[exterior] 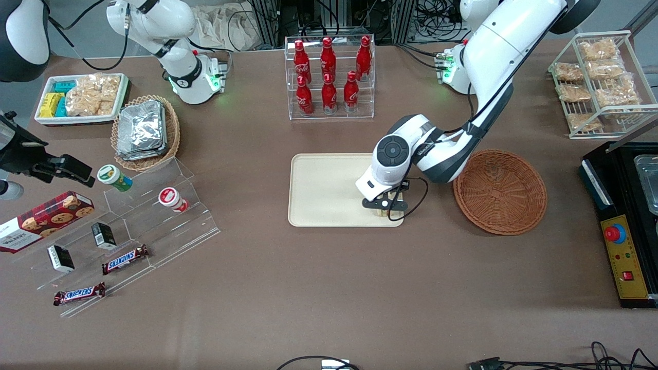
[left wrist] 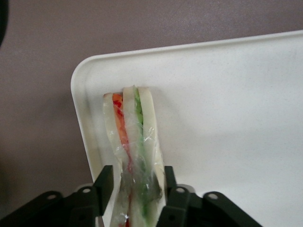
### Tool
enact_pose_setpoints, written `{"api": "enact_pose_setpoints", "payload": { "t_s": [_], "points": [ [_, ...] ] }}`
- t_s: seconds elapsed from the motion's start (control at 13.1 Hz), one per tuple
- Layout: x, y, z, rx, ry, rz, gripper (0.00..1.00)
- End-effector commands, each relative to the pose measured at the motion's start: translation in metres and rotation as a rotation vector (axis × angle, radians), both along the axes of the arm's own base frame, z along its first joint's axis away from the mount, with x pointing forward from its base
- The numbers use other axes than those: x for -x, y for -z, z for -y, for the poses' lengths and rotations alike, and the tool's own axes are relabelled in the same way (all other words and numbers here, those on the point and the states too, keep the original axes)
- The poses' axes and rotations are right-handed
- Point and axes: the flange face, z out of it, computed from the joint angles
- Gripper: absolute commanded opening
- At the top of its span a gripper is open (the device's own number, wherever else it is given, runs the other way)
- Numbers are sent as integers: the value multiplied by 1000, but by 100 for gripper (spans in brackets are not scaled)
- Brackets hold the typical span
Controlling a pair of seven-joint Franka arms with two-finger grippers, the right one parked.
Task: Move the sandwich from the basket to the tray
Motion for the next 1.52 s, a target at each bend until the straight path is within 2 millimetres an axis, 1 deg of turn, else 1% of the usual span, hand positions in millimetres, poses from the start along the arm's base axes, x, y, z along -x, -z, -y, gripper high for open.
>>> {"api": "enact_pose_setpoints", "payload": {
  "t_s": [0.0,0.08,0.23,0.3,0.38,0.53,0.61,0.69,0.76,0.84,0.91,0.99,1.07,1.14,1.22,1.3,1.37,1.45],
  "points": [
    [-5,-10,1,3,3,20,100],
    [-5,-13,1,3,0,20,100],
    [-10,-27,0,-18,-9,15,100],
    [-13,-38,-1,-32,-13,13,100],
    [-17,-54,-2,-50,-16,17,100],
    [-21,-110,-4,-39,-76,14,100],
    [-24,-145,-16,-17,-105,37,100],
    [-29,-173,-32,-4,-138,67,100],
    [-22,-210,-43,-15,-149,87,100],
    [-19,-239,-62,-21,-166,100,100],
    [-22,-269,-93,-18,-193,119,100],
    [-16,-295,-124,-25,-195,108,100],
    [-14,-312,-158,-46,-205,102,100],
    [-10,-323,-198,-46,-227,102,100],
    [-3,-334,-229,-23,-227,106,100],
    [-6,-336,-263,-10,-242,100,100],
    [-7,-342,-290,5,-244,102,100],
    [-9,-346,-310,17,-248,105,100]
  ]
}}
